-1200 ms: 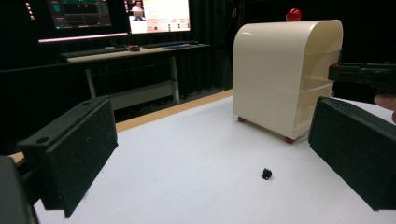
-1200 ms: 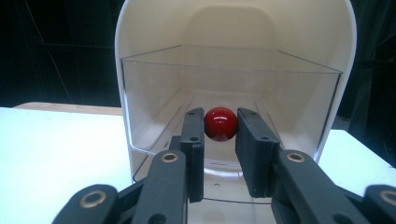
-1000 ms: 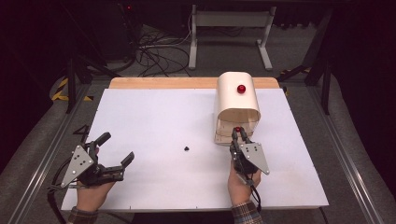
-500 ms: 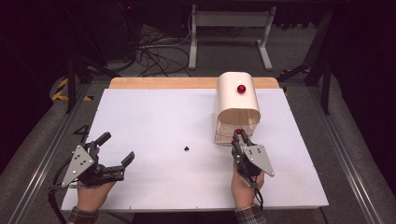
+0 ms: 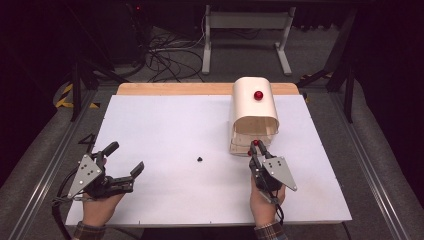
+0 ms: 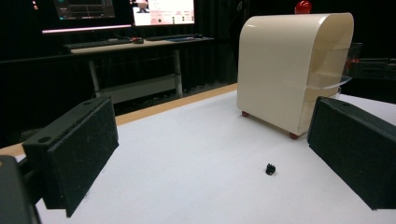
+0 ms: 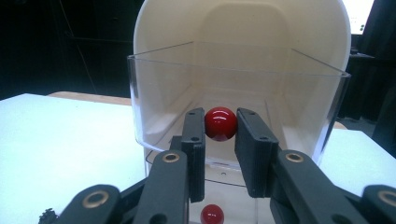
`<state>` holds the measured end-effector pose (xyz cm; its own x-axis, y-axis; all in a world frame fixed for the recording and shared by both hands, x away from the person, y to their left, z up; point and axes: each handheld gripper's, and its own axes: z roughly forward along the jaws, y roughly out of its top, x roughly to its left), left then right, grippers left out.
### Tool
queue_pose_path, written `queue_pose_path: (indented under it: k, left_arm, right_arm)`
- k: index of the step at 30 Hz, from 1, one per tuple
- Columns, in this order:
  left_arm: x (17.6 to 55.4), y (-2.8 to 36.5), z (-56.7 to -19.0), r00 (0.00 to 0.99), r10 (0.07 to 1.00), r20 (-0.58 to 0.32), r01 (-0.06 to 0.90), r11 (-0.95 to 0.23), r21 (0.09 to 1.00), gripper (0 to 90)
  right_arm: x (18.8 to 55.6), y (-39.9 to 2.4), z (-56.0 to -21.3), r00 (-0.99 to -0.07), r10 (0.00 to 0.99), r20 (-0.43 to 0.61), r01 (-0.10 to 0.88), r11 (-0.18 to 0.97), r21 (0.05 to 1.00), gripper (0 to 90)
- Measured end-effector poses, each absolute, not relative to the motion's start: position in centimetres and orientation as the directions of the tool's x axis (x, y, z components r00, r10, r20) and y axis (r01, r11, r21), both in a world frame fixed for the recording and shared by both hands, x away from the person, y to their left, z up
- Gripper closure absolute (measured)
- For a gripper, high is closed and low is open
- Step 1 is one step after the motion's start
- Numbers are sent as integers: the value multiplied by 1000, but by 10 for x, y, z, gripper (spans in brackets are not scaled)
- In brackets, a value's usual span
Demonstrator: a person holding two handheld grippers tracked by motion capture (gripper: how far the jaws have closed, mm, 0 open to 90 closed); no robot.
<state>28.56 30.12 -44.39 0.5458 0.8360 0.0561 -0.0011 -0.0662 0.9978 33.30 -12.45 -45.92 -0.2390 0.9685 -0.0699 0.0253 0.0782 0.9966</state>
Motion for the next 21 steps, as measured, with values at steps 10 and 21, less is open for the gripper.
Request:
queue_pose_path:
  k: [10,21]
  left_arm:
    - [285,301,-444,545,837,58,-1,-68,998,28]
    - [285,301,-444,543,838,59,-1,-69,998,28]
  right_arm:
    - [330,-128,-458,-265,962,-72,29,82,996,745]
    - [322,-131,-459,-285,956,-69,27,80,996,744]
